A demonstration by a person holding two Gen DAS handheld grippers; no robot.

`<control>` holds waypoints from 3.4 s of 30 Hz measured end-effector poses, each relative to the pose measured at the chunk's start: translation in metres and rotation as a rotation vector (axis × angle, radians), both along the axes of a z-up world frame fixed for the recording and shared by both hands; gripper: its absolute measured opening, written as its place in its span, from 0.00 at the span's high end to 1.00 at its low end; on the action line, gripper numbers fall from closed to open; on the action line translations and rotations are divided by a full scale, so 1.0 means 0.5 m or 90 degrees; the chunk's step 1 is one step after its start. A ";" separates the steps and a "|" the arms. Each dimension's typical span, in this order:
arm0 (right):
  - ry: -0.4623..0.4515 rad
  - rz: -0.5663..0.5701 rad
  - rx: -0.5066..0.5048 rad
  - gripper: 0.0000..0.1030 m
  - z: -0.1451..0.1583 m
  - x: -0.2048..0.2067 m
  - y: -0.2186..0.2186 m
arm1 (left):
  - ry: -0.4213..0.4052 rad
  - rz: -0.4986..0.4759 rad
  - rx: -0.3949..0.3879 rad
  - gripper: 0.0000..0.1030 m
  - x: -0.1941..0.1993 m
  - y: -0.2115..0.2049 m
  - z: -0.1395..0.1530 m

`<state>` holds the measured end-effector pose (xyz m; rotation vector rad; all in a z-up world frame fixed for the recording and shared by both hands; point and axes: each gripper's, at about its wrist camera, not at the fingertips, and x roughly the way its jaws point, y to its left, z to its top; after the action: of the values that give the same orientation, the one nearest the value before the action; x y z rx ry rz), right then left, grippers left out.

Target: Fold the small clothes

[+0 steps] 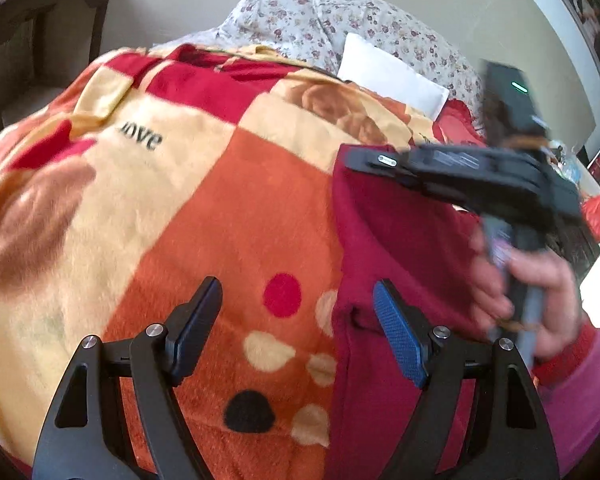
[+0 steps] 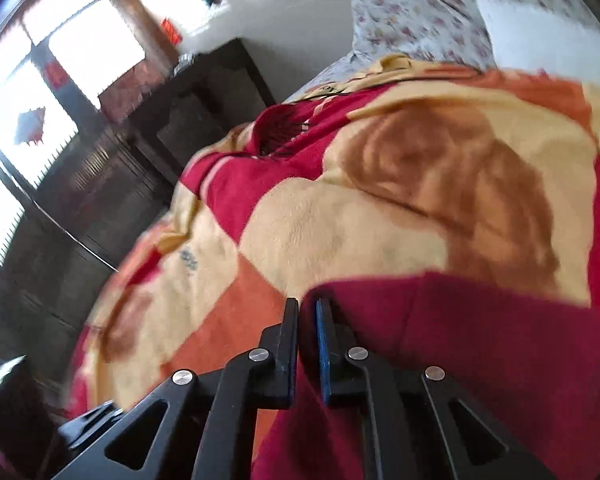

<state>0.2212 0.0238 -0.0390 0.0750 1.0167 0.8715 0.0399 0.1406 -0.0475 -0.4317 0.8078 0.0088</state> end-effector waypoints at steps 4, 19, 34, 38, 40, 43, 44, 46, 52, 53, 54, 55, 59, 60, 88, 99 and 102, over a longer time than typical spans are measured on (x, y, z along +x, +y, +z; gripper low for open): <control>-0.103 -0.058 -0.038 0.64 0.068 -0.083 -0.148 | -0.018 -0.024 0.029 0.24 0.017 -0.036 0.021; -0.127 -0.356 -0.154 0.70 0.042 -0.178 -0.527 | 0.089 -0.082 0.143 0.24 0.107 -0.151 -0.048; -0.063 -0.533 -0.222 0.59 0.062 -0.130 -0.747 | 0.061 -0.147 0.151 0.24 0.106 -0.255 -0.009; -0.025 -0.550 -0.335 0.59 0.032 -0.027 -0.782 | 0.073 -0.153 0.148 0.24 0.108 -0.265 -0.022; -0.010 -0.554 -0.421 0.59 0.003 0.018 -0.796 | 0.079 -0.152 0.145 0.24 0.109 -0.266 -0.026; 0.014 -0.550 -0.492 0.59 -0.039 0.055 -0.835 | 0.081 -0.151 0.142 0.24 0.111 -0.268 -0.028; 0.009 -0.552 -0.501 0.59 -0.047 0.053 -0.848 | 0.081 -0.151 0.141 0.24 0.111 -0.268 -0.028; -0.019 -0.578 -0.462 0.82 -0.033 0.027 -0.880 | 0.080 -0.152 0.141 0.24 0.113 -0.269 -0.030; -0.037 -0.705 -0.293 0.90 0.053 -0.157 -1.012 | 0.078 -0.150 0.136 0.24 0.114 -0.265 -0.039; -0.025 -0.725 -0.271 0.90 0.058 -0.196 -1.038 | 0.077 -0.148 0.134 0.24 0.113 -0.264 -0.038; -0.012 -0.740 -0.259 0.90 0.061 -0.230 -1.058 | 0.076 -0.147 0.133 0.24 0.113 -0.264 -0.039; -0.001 -0.761 -0.254 0.89 0.063 -0.265 -1.079 | 0.075 -0.146 0.133 0.24 0.112 -0.264 -0.038; 0.019 -0.822 -0.245 0.80 0.077 -0.374 -1.136 | 0.077 -0.145 0.126 0.24 0.109 -0.264 -0.036; 0.017 -0.820 -0.235 0.79 0.080 -0.390 -1.138 | 0.077 -0.144 0.122 0.24 0.107 -0.264 -0.034; 0.165 -0.955 0.003 0.56 -0.028 -0.400 -1.372 | 0.086 -0.162 0.146 0.24 0.093 -0.305 -0.028; -0.102 -0.868 0.076 0.94 0.195 -0.430 -1.295 | 0.070 -0.149 0.129 0.24 0.086 -0.280 -0.006; -0.172 -0.791 0.101 0.94 0.296 -0.419 -1.227 | 0.060 -0.131 0.101 0.24 0.081 -0.260 0.005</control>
<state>0.0120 -0.5898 0.1088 0.6336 0.4710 -0.1870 0.0806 0.0106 -0.0449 -0.1974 0.9335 -0.0983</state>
